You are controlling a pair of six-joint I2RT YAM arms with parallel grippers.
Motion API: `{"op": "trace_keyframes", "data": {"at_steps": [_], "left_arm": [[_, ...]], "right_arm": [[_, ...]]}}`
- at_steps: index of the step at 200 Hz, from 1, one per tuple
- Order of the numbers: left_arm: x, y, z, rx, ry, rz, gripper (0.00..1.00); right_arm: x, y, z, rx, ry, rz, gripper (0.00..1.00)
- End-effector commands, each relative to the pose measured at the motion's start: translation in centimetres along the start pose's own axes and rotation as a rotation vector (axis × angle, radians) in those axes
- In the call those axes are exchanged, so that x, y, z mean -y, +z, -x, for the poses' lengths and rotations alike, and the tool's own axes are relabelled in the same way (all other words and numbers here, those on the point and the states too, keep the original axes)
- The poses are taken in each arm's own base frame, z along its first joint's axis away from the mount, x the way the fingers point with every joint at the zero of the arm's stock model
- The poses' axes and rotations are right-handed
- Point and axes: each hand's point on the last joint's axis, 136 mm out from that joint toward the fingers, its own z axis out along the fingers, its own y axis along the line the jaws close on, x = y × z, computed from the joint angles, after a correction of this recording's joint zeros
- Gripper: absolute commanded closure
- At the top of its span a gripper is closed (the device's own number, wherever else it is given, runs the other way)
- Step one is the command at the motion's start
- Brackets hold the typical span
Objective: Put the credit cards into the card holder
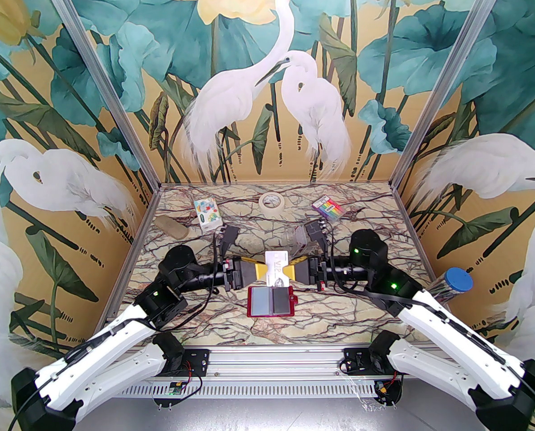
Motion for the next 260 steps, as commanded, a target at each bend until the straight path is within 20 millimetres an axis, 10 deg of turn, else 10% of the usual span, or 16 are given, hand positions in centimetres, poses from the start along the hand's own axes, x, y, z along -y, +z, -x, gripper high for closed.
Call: {"op": "trace_keyframes", "data": {"at_steps": [1,96,260], "left_arm": [[-4.8,-1.3,-0.3,0.046,-0.074,0.199,0.43],[-17.8,-1.6,-8.5,-0.151,-0.345,0.570,0.57],[-23.7,-0.3,-14.1,-0.309,-0.468,0.638,0.79]], "right_arm": [[2.8,0.5,-0.8,-0.032,0.067,-0.122,1.00],[14.7,3.3,-8.2,-0.182,0.446,-0.400,1.00],[19.8,5.5,-13.1,-0.256,0.596,-0.448,1.00]]}}
